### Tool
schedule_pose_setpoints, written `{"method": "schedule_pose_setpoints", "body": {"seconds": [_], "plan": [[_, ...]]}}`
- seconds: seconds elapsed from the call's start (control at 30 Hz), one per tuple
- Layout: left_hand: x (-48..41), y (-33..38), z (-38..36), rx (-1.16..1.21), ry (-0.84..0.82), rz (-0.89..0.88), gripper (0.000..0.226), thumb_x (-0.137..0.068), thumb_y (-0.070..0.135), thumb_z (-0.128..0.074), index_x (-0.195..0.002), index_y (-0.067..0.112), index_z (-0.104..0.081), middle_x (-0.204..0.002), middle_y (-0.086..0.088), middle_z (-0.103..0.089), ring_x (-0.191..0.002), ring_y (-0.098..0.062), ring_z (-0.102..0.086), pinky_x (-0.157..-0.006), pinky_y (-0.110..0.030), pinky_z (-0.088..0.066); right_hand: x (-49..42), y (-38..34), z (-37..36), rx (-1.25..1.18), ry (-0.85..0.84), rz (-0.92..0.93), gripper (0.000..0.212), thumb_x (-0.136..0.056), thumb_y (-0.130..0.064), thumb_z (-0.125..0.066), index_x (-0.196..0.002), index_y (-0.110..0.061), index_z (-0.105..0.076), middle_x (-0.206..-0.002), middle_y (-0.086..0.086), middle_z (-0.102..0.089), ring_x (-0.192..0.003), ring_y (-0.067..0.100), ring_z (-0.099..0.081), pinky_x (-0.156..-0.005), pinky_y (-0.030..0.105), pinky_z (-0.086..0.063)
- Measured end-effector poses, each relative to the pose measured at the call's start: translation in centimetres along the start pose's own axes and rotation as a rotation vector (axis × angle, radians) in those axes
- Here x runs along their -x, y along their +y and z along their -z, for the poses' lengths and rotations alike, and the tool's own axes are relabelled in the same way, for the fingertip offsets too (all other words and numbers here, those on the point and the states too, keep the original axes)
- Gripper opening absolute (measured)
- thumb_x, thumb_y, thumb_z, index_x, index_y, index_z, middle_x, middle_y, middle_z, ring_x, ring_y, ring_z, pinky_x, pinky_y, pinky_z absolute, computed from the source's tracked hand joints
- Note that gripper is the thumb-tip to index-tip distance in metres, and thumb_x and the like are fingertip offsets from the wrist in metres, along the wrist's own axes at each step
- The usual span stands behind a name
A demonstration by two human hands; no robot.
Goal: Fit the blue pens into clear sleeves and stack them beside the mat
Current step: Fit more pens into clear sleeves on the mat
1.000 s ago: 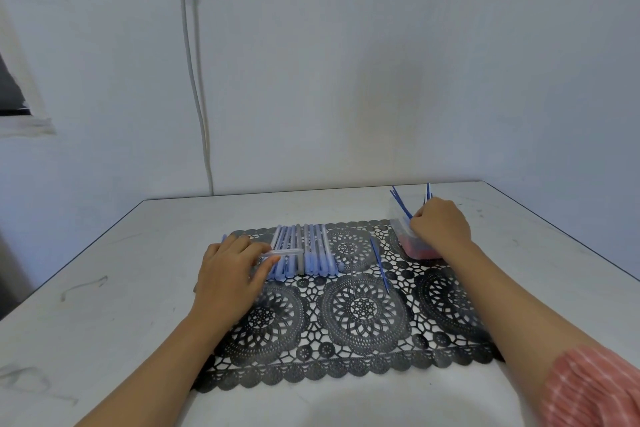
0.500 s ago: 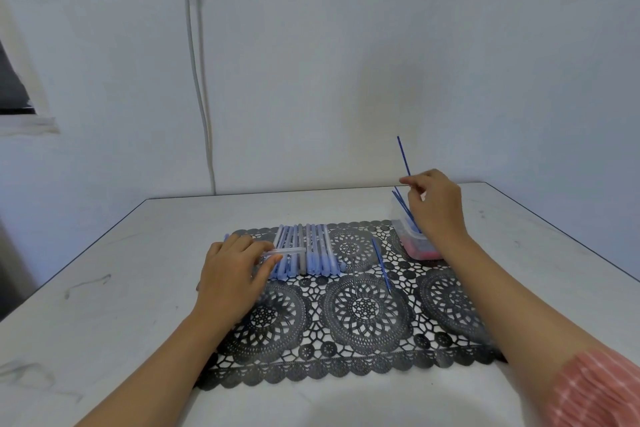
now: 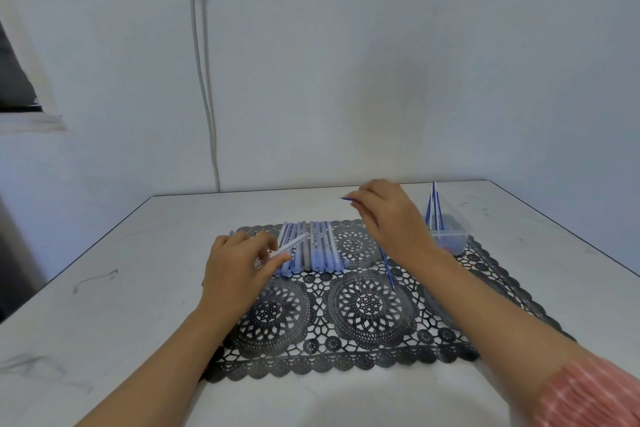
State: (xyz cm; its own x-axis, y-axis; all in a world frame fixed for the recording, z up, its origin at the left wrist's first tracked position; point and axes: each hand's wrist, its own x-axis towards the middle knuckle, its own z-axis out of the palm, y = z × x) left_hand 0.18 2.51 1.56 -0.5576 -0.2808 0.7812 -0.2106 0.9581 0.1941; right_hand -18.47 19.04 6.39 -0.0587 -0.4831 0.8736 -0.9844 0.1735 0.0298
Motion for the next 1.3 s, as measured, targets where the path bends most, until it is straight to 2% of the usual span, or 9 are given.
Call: {"method": "schedule_pose_setpoints", "body": {"seconds": [0.03, 0.1, 0.17, 0.23, 0.43, 0.57, 0.7, 1.03, 1.3], "plan": [[0.0, 0.0, 0.0, 0.002, 0.008, -0.007, 0.037, -0.076, 0.058, -0.050, -0.078, 0.024, -0.064, -0.060, 0.015, -0.053, -0.060, -0.008, -0.044, -0.066, -0.028, -0.036, 0.3, -0.2, -0.3, 0.010, -0.030, 0.032, 0.017, -0.084, -0.007, -0.059, -0.097, -0.001, -0.069, -0.083, 0.011, -0.062, -0.072, 0.027, -0.058, -0.067, 0.034, -0.049], [-0.1, -0.1, 0.0, 0.005, 0.016, -0.026, 0.037, -0.076, 0.057, -0.052, -0.079, 0.024, -0.067, -0.060, 0.016, -0.053, -0.060, -0.008, -0.044, -0.064, -0.029, -0.038, 0.9, -0.7, -0.7, 0.011, -0.106, 0.060, 0.027, -0.075, 0.007, -0.066, -0.101, 0.001, -0.067, -0.079, 0.013, -0.059, -0.066, 0.027, -0.057, -0.057, 0.032, -0.050], [-0.1, -0.2, -0.1, 0.010, 0.019, -0.049, 0.037, -0.076, 0.057, -0.052, -0.080, 0.024, -0.069, -0.061, 0.015, -0.055, -0.061, -0.008, -0.046, -0.063, -0.031, -0.039, 1.4, -0.9, -0.9, 0.033, -0.183, 0.050, 0.044, -0.065, 0.016, -0.069, -0.106, -0.001, -0.067, -0.078, 0.011, -0.057, -0.060, 0.023, -0.054, -0.048, 0.020, -0.041], [-0.1, -0.2, -0.1, 0.014, 0.028, -0.073, 0.038, -0.076, 0.057, -0.052, -0.081, 0.024, -0.070, -0.062, 0.014, -0.057, -0.061, -0.008, -0.049, -0.064, -0.031, -0.040, 1.7, -1.0, -1.1, 0.057, -0.250, 0.037, 0.059, -0.058, 0.020, -0.068, -0.112, -0.005, -0.065, -0.079, 0.009, -0.055, -0.057, 0.020, -0.050, -0.044, 0.019, -0.032], [0.0, -0.4, -0.1, 0.024, 0.052, -0.075, 0.049, -0.082, 0.064, -0.043, -0.082, 0.025, -0.072, -0.064, 0.014, -0.059, -0.062, -0.006, -0.048, -0.067, -0.030, -0.036, 2.3, -0.6, -1.2, 0.183, -0.335, 0.170, 0.075, -0.063, 0.014, -0.053, -0.127, -0.024, -0.057, -0.078, 0.003, -0.061, -0.059, 0.018, -0.052, -0.058, 0.024, -0.028], [-0.1, -0.4, -0.1, 0.026, 0.059, -0.079, 0.051, -0.083, 0.065, -0.041, -0.082, 0.024, -0.072, -0.064, 0.013, -0.060, -0.062, -0.007, -0.048, -0.067, -0.030, -0.037, 2.6, -0.4, -1.6, 0.220, -0.363, 0.212, 0.093, -0.050, 0.017, -0.068, -0.129, -0.030, -0.053, -0.075, 0.002, -0.062, -0.059, 0.021, -0.056, -0.055, 0.025, -0.035], [0.0, -0.4, -0.1, 0.027, 0.058, -0.078, 0.048, -0.082, 0.063, -0.044, -0.083, 0.024, -0.072, -0.065, 0.014, -0.060, -0.063, -0.007, -0.048, -0.068, -0.029, -0.034, 2.7, -0.5, -1.6, 0.203, -0.362, 0.214, 0.091, -0.049, 0.017, -0.069, -0.125, -0.031, -0.057, -0.071, 0.002, -0.060, -0.056, 0.019, -0.054, -0.055, 0.025, -0.033], [0.0, -0.5, -0.1, 0.024, 0.042, -0.069, 0.034, -0.079, 0.053, -0.055, -0.084, 0.023, -0.072, -0.066, 0.013, -0.060, -0.064, -0.007, -0.049, -0.068, -0.031, -0.037, 3.0, -0.6, -2.0, 0.124, -0.369, 0.193, 0.088, -0.056, 0.014, -0.074, -0.128, -0.032, -0.054, -0.073, -0.001, -0.062, -0.059, 0.017, -0.055, -0.056, 0.026, -0.041], [0.0, -0.4, -0.2, 0.013, 0.039, -0.085, 0.033, -0.077, 0.054, -0.058, -0.083, 0.025, -0.072, -0.064, 0.014, -0.059, -0.063, -0.006, -0.046, -0.069, -0.033, -0.038, 3.0, -0.8, -2.2, 0.089, -0.321, 0.221, 0.077, -0.054, 0.008, -0.081, -0.119, -0.029, -0.062, -0.074, -0.002, -0.066, -0.062, 0.015, -0.059, -0.058, 0.025, -0.045]]}}
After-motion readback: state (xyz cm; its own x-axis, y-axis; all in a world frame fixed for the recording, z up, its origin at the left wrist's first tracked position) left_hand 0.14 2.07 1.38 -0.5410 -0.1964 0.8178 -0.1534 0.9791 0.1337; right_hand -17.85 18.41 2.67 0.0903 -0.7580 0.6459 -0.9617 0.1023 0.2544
